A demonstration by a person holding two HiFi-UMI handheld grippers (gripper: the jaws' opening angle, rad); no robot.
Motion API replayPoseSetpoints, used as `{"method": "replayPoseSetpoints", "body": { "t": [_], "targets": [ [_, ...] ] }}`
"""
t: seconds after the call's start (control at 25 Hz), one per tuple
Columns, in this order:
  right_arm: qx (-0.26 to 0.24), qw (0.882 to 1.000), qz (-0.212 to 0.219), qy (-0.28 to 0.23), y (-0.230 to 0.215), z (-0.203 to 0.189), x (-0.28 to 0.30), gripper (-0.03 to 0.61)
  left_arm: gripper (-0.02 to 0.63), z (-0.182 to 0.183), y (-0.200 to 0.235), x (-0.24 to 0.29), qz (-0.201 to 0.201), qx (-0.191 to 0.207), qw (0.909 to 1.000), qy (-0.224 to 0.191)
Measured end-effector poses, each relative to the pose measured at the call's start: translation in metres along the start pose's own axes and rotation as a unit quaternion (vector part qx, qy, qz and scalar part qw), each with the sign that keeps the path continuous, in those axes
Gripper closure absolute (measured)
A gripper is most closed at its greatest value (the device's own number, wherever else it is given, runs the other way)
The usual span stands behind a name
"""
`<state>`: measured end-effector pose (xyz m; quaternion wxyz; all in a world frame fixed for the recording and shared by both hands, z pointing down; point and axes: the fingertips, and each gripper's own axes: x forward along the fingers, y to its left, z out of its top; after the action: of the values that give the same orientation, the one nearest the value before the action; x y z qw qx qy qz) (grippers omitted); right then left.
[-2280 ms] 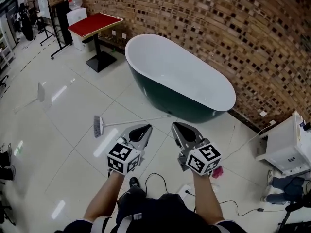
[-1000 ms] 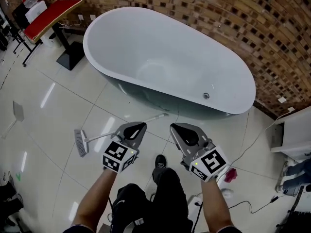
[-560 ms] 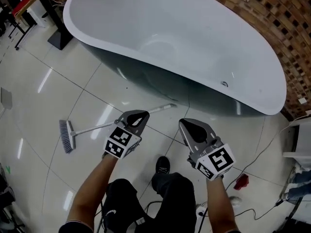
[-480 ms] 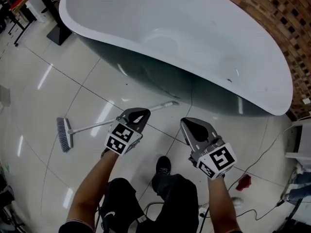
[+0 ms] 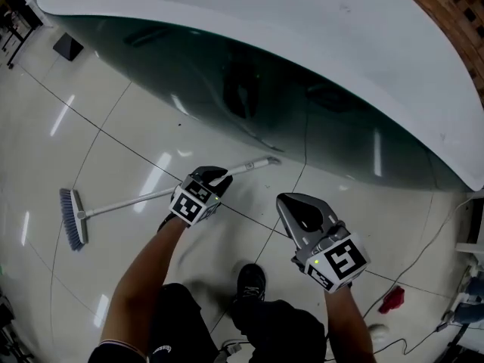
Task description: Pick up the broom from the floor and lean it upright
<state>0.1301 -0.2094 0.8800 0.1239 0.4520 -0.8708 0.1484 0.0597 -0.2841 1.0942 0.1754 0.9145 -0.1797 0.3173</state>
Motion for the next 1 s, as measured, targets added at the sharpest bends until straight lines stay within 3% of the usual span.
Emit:
{"method": "replayPoseSetpoints", "body": {
  "t": [0.28, 0.48, 0.64, 0.8, 1.0],
  "targets": [
    [-0.007, 1.0, -0.011, -0.005, -0.014, -0.017, -0.004, 0.575, 0.463, -0.047, 0.024, 0.058, -0.013, 0.075, 0.9932, 0.088],
    [-0.002, 1.0, -0.019, 0.007, -0.017, -0.029, -0.015, 0.575, 0.46, -0.086, 0.034, 0.078, -0.007, 0.129, 0.9764, 0.173],
    [0.002, 0.999, -0.031, 0.014, -0.026, -0.031, -0.024, 0.575, 0.463, -0.095, 0.036, 0.086, -0.021, 0.13, 0.9713, 0.198],
    [0.005, 0.999, -0.041, 0.014, -0.033, -0.032, -0.029, 0.575, 0.473, -0.098, 0.034, 0.09, -0.032, 0.119, 0.9718, 0.201],
    [-0.003, 0.999, -0.042, 0.017, -0.03, -0.029, -0.029, 0.575, 0.523, -0.103, 0.023, 0.088, -0.048, 0.154, 0.9618, 0.221]
  ]
}}
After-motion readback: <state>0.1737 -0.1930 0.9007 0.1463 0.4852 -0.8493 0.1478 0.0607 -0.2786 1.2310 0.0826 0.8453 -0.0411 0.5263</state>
